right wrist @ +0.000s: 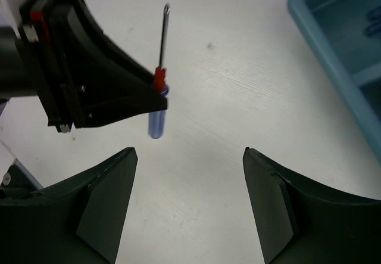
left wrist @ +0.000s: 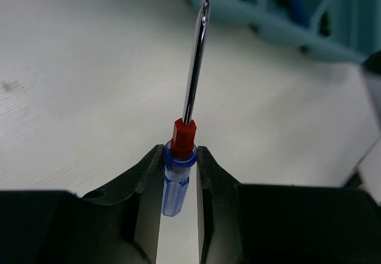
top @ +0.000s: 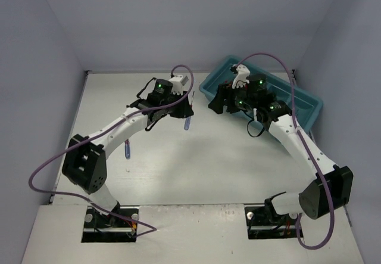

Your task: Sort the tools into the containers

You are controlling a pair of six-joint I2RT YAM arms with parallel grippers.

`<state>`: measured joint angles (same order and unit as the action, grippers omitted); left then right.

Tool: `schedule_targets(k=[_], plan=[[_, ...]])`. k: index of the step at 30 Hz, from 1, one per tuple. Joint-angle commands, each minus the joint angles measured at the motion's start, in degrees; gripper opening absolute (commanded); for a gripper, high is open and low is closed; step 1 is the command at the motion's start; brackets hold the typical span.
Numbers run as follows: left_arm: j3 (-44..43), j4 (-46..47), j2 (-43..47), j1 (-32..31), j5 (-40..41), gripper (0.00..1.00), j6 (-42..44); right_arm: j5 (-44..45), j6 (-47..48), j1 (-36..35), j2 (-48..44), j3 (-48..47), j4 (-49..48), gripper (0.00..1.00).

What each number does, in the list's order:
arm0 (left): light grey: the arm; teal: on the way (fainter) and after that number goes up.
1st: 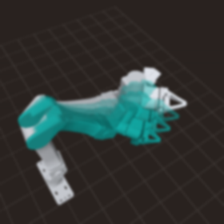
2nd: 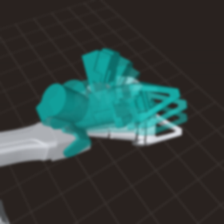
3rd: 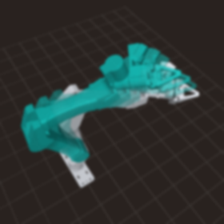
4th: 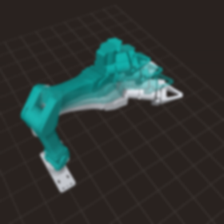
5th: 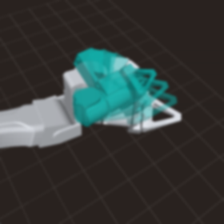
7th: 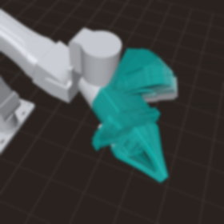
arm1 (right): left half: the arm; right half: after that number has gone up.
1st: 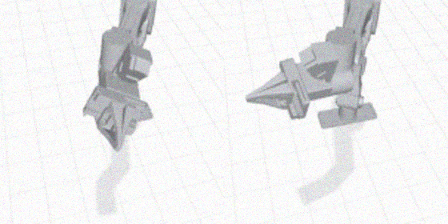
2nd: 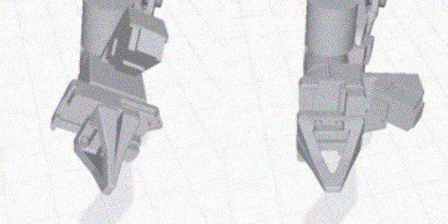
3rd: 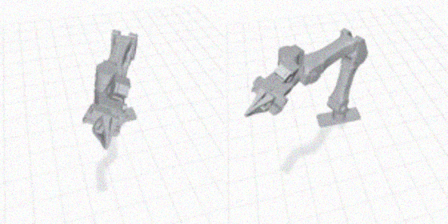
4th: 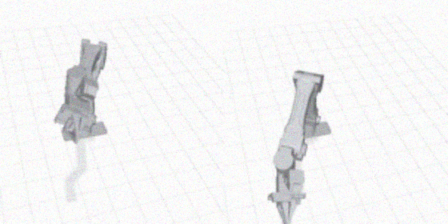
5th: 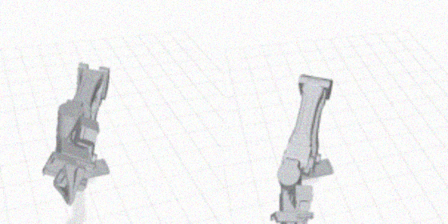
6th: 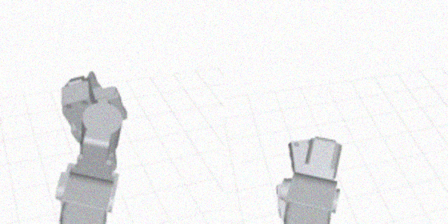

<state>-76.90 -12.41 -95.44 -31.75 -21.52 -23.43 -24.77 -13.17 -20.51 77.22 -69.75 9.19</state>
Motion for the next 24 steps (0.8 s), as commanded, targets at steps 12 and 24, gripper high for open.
schedule_targets(k=[12,24], plan=[[-0.8,30.73,4.52,0.77,-1.86,0.0,-34.39,3.15,3.84,-10.78,3.12,-2.44,-8.23,0.69],[2.19,31.13,7.11,0.9,-1.8,0.0,-35.29,9.67,5.88,-10.95,4.28,-4.88,-8.05,0.6]])
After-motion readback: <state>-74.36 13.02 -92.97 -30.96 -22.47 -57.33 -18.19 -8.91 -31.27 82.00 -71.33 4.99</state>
